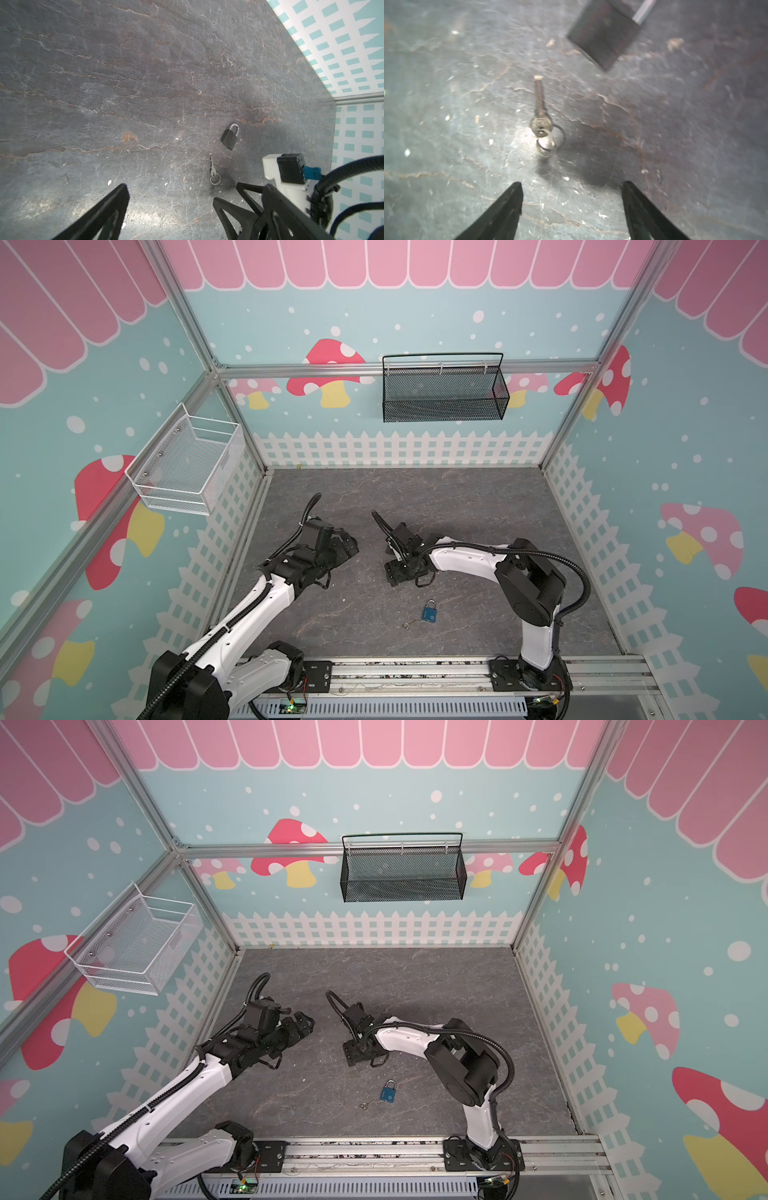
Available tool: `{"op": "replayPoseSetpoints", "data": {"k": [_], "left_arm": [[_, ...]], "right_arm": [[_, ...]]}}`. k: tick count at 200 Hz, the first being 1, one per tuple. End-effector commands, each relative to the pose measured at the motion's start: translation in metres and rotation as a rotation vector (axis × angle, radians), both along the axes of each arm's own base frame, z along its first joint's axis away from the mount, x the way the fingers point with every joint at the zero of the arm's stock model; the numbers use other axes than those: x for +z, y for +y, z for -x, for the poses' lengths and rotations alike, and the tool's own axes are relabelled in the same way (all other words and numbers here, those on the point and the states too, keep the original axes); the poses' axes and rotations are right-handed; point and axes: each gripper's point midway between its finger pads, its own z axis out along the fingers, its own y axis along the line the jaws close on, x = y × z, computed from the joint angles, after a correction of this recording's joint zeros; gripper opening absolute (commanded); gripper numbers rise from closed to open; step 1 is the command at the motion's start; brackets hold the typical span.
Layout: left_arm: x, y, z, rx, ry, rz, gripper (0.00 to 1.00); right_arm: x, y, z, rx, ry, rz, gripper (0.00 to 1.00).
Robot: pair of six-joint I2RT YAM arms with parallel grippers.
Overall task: Unlock with the key
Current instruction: 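Lower the right gripper over the key ring and close on it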
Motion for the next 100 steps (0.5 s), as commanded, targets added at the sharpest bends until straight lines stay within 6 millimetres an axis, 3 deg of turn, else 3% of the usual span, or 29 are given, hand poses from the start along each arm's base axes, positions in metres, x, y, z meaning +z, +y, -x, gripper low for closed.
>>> {"op": "replayPoseSetpoints", "data": {"k": [1,46,100], "left_arm": [[0.013,0.006,0.0,0.027,-0.028,-0.016,1.0],[0.014,0.009,0.001,0.026,-0.031,-0.03,1.0],[0.013,0.003,0.0,0.004,-0.016,-0.02,1.0]], "right_arm": [[0.009,0.021,-0.006,0.034,0.003,-0.065,0.67],[0.001,0.029,-0.01,0.043,0.017,-0.066,0.51],[-0.009,0.028,-0.014,0.036,0.019,-0.034,0.46]]}}
